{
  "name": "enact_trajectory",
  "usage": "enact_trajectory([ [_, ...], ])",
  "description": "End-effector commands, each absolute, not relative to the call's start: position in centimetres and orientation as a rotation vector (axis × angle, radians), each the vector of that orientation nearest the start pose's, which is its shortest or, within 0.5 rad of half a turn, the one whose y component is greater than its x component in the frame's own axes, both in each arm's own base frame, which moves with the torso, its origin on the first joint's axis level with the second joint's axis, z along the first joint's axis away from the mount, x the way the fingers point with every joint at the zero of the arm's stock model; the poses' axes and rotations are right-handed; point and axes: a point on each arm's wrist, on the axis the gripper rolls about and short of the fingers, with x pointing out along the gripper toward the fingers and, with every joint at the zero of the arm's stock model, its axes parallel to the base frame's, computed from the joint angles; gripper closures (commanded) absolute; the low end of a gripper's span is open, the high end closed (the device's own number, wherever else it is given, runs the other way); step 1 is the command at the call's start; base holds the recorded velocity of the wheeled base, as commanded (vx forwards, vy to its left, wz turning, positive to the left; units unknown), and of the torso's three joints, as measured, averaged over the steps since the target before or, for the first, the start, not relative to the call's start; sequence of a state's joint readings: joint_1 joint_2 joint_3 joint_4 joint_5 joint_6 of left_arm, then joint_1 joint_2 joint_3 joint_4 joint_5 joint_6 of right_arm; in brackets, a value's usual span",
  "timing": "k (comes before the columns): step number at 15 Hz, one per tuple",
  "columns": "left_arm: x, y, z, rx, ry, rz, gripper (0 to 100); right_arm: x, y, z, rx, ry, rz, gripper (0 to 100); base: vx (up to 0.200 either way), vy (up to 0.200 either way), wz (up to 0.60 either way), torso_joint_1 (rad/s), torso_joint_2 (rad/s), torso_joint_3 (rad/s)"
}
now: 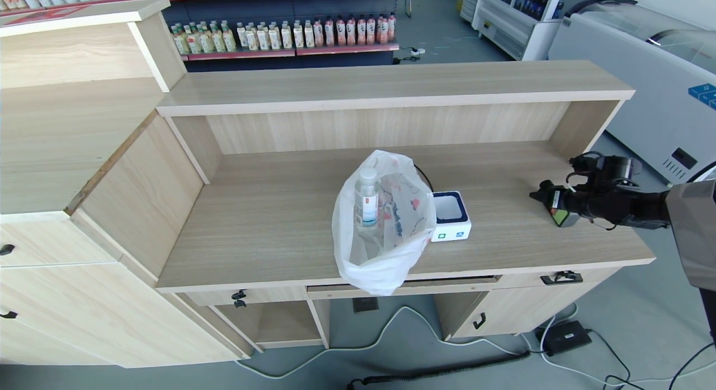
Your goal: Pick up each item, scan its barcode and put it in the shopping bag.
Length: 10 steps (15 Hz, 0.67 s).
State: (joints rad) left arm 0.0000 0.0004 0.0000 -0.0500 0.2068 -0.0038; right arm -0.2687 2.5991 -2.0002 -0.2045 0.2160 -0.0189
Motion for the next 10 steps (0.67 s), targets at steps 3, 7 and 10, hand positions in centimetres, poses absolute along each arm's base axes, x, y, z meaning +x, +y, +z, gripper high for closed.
enact_trajectory([
  [3, -2.3, 0.5, 8.1, -0.010, -0.051, 0.207, 0, 51.9, -14.5, 7.0, 0.076, 0.401, -0.057, 0, 0.000, 0.000, 0.00, 0.000, 0.00, 0.000],
  [7, -2.3, 0.5, 8.1, -0.010, -0.051, 0.207, 0, 52.1, -14.2, 6.0, 0.063, 0.419, -0.045, 0, 0.000, 0.000, 0.00, 0.000, 0.00, 0.000],
  [10, -2.3, 0.5, 8.1, -0.010, -0.051, 0.207, 0, 52.3, -13.6, 5.7, 0.063, 0.425, -0.033, 100, 0.000, 0.000, 0.00, 0.000, 0.00, 0.000],
])
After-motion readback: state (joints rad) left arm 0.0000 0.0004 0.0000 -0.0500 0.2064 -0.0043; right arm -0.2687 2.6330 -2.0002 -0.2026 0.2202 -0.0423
